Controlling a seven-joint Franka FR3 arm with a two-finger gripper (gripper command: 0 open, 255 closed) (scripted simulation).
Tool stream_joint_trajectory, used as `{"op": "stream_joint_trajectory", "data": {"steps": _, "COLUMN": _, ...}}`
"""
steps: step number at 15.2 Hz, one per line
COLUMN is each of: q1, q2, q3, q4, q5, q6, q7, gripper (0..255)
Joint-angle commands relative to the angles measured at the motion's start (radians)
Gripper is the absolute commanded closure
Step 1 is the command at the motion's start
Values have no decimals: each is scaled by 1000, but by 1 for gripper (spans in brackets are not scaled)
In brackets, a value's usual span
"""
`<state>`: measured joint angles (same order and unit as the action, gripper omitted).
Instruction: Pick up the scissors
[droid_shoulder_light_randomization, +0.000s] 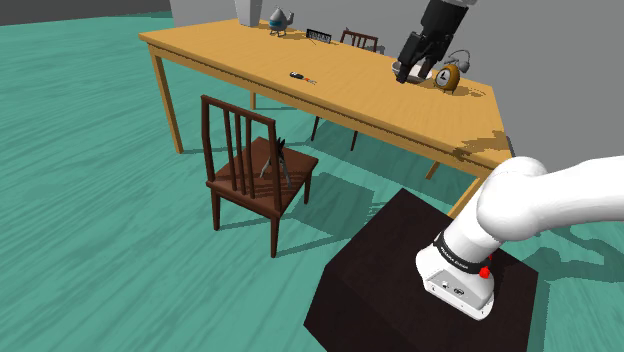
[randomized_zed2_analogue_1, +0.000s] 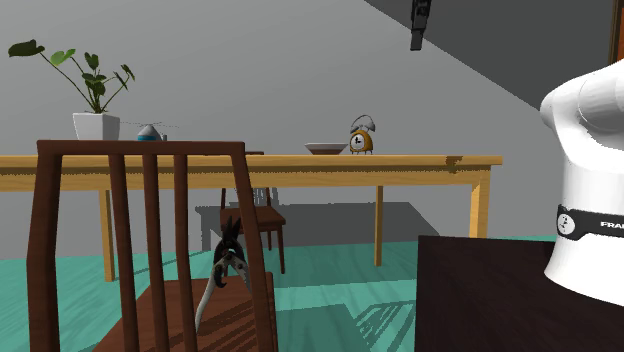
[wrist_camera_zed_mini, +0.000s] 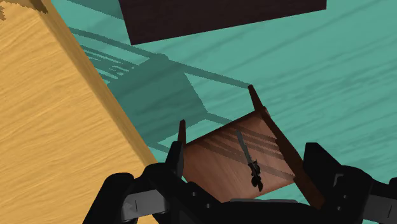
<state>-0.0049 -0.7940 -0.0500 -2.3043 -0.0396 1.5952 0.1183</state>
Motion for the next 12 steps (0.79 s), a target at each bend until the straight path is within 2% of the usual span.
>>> {"op": "stream_joint_trajectory", "data": {"steps": 1, "q1": 0, "q2": 0, "q3": 0, "q4": 0, "q5": 0, "q6": 0, "q7": 0, "gripper": 0}}
{"op": "stream_joint_trajectory", "data": {"steps": 7, "q1": 12, "q2": 67, "q3": 4, "q4": -143, "q5": 2, "q6": 251, "q7": 3, "gripper": 0}}
{"op": "stream_joint_trajectory", "data": {"steps": 12, "q1": 22, "q2": 174, "q3": 7, "q4": -220, "q5": 3, "q6": 468, "q7": 4, "gripper": 0}}
